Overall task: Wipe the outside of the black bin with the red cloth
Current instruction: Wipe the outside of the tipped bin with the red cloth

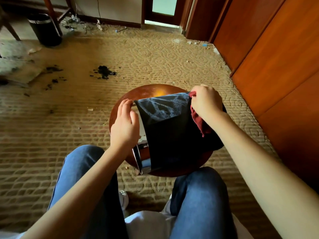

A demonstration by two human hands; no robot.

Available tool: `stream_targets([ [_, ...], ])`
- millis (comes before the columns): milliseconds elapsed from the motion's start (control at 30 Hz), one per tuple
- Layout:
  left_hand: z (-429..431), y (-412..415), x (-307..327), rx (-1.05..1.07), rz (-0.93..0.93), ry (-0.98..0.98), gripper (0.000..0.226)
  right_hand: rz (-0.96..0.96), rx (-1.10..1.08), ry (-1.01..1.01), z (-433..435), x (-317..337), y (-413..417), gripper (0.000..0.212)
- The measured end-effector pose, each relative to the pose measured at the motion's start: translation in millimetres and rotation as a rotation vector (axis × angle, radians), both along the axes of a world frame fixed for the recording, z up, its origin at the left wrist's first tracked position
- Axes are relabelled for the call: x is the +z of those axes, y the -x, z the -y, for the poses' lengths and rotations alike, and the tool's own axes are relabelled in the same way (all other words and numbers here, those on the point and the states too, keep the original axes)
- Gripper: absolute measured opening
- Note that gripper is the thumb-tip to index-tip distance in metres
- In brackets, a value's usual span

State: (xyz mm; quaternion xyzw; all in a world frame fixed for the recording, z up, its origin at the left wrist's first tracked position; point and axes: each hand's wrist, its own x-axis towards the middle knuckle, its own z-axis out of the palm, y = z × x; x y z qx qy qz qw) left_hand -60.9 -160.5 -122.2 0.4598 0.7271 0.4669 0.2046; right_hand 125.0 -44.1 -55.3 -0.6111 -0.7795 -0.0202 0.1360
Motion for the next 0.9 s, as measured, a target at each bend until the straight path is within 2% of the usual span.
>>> stream_targets([
  [200,-12.2,6.0,-0.6,0.024,0.051,0.012,0.062,-0.081,0.167,-0.184,62.1,-27.0,-20.1,0.021],
  [300,-4.7,-0.3,-2.5,0.022,0.044,0.002,0.059,-0.053,0.238,-0.238,72.6,-31.2,-32.2,0.021],
  [400,6.7,-7.7,-2.7,0.018,0.027,-0.031,0.058,-0.025,0.093,-0.179,35.8,-16.3,-25.5,0.016],
  [467,10.3,-9.0,-2.8,0.018,0.008,-0.039,0.058,-0.020,-0.037,-0.057,8.9,-4.2,-16.6,0.019],
  [567,7.9,-5.9,-0.8,0.022,-0.006,-0.027,0.058,0.001,-0.056,-0.025,2.4,-1.5,-8.7,0.020],
  [667,5.3,-5.5,0.1,0.033,0.014,-0.019,0.058,0.057,0.090,-0.176,36.5,-11.5,-7.8,0.014],
  [767,1.8,-4.6,1.1,0.040,0.049,-0.032,0.056,0.155,0.252,-0.313,83.7,-28.8,-7.4,0.020],
  [833,1.0,-4.4,0.9,0.039,0.056,-0.033,0.056,0.148,0.332,-0.292,98.2,-36.8,-13.3,0.022],
  [900,4.5,-6.7,0.1,0.036,0.054,-0.049,0.056,0.091,0.317,-0.229,86.3,-30.0,-21.8,0.024],
])
